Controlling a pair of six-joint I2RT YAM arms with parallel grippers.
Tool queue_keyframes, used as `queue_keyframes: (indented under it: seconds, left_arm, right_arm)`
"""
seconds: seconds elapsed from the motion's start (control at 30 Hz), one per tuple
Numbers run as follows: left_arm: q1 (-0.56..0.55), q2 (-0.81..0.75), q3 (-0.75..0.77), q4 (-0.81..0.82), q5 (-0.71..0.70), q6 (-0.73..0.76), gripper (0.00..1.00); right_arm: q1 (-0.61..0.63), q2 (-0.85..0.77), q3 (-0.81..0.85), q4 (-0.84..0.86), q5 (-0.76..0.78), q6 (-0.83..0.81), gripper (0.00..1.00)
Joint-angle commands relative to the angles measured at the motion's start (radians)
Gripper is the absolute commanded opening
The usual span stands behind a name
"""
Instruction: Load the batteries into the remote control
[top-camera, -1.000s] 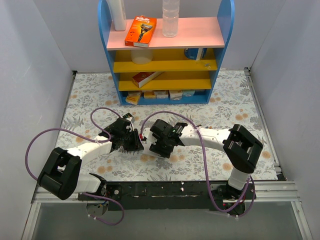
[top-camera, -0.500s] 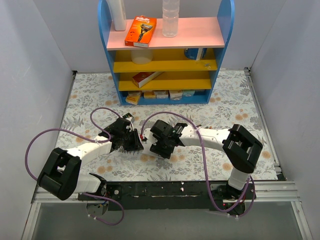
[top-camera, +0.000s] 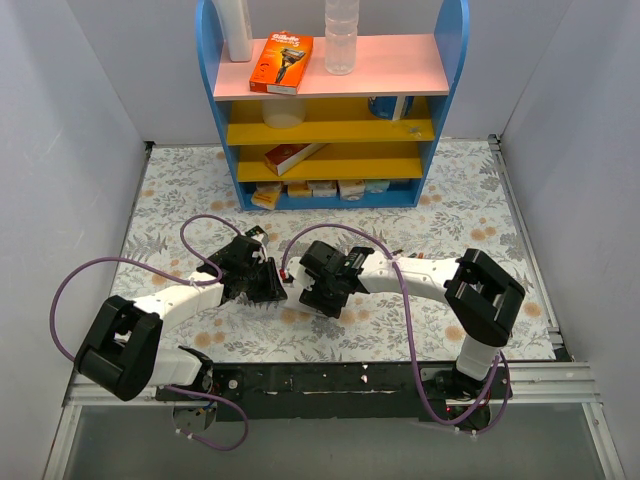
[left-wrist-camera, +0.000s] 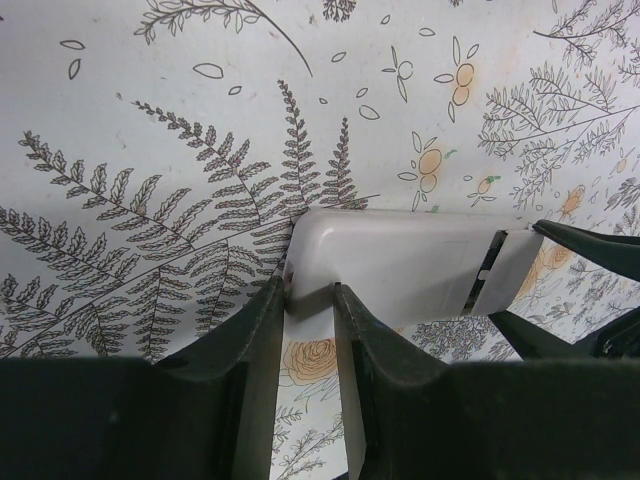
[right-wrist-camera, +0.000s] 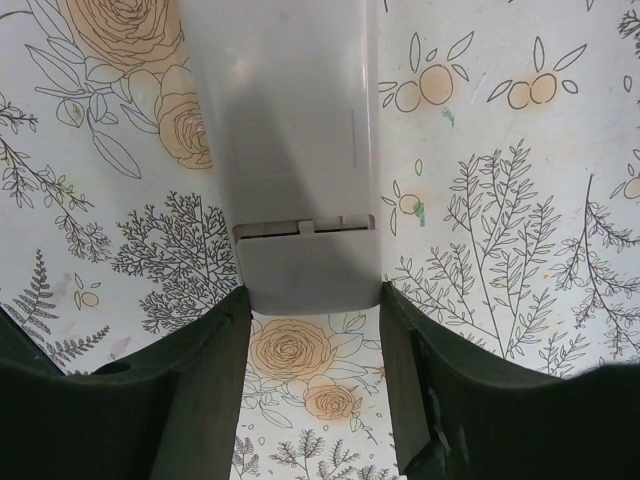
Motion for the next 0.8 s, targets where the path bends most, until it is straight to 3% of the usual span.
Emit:
queue_keyframes:
  seconds: [0.0, 0.77]
  left_arm:
    - [-0.005, -0.003, -0.011, -0.032, 0.002, 0.003, 0.24]
    - [-0.005, -0.008, -0.013, -0.035, 0.002, 0.001, 0.24]
  right_arm:
    - [0.002, 0.027, -0.008, -0.002, 0.011, 0.009, 0.54]
    - [0.002, 0.02, 0.012, -0.007, 0.006, 0.01, 0.65]
